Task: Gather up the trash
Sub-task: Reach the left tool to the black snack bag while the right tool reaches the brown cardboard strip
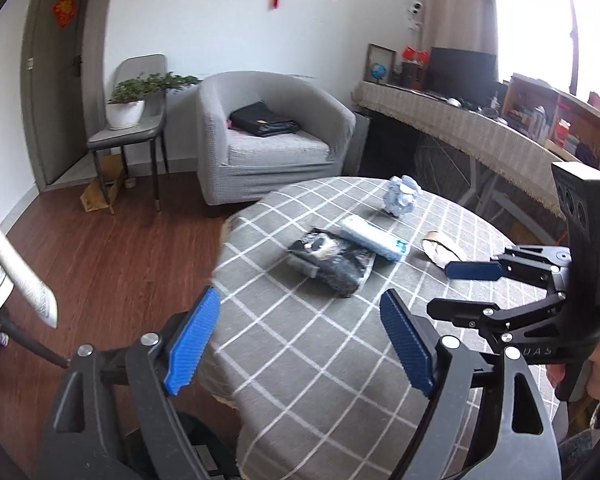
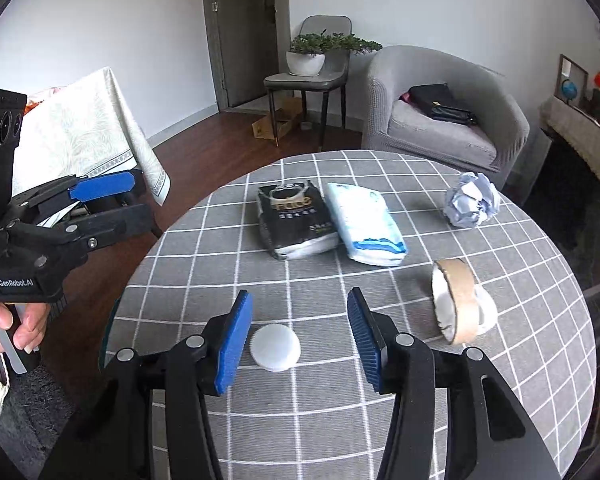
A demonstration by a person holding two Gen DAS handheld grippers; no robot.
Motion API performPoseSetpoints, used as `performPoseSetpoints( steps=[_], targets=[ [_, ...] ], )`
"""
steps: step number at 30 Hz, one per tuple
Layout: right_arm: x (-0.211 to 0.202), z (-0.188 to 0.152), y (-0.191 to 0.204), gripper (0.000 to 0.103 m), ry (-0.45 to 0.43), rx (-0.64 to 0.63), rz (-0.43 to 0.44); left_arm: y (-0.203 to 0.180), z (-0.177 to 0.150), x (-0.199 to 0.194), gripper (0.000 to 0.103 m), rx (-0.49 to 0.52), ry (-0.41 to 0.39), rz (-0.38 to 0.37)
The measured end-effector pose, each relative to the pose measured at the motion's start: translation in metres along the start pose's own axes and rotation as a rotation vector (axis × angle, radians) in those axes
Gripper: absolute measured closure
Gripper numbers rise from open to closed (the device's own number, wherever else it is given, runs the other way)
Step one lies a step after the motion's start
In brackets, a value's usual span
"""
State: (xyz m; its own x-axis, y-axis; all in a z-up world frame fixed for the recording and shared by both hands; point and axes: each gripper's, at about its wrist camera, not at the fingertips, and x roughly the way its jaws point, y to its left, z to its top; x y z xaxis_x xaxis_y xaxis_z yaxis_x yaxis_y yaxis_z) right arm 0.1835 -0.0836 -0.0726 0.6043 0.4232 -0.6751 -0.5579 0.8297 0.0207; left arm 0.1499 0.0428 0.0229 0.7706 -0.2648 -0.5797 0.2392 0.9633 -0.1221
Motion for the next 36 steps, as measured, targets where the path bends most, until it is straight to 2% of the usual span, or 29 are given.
performPoseSetpoints(
  steps=[3, 8, 13, 19, 26, 32, 33, 36],
  targets=[
    [-0.006, -0.006, -0.021, 0.045, -0.005, 0.017, -0.009, -0.006, 0.006, 0.010, 0.012, 0.011, 0.015, -0.045],
    [-0.009, -0.012, -0.049, 0.037, -0.008, 0.063, -0.018, -0.004, 0.008, 0.030, 0.009, 0.060, 0.058, -0.014],
    [-0.019, -0.021, -0.061, 0.034, -0.024, 0.088, -0.041, -0.008, 0.010, 0.049, 0.009, 0.152, 0.080, -0.034],
    [-0.013, -0.033, -0.077, 0.034, 0.004, 0.120, -0.036, -0.019, 0.019, 0.077, 0.009, 0.286, 0.133, -0.085],
    [-0.013, -0.040, -0.089, 0.028, 0.013, 0.165, -0.012, -0.016, 0.025, 0.108, 0.009, 0.324, 0.191, -0.088],
    [-0.016, -0.038, -0.098, 0.029, 0.005, 0.181, -0.022, -0.025, 0.028, 0.120, 0.009, 0.352, 0.213, -0.107],
    [-0.016, -0.038, -0.099, 0.036, 0.004, 0.183, -0.014, -0.027, 0.027, 0.121, 0.009, 0.360, 0.216, -0.101],
    [-0.017, -0.035, -0.101, 0.044, -0.002, 0.189, -0.006, -0.032, 0.025, 0.126, 0.009, 0.374, 0.229, -0.102]
  ],
)
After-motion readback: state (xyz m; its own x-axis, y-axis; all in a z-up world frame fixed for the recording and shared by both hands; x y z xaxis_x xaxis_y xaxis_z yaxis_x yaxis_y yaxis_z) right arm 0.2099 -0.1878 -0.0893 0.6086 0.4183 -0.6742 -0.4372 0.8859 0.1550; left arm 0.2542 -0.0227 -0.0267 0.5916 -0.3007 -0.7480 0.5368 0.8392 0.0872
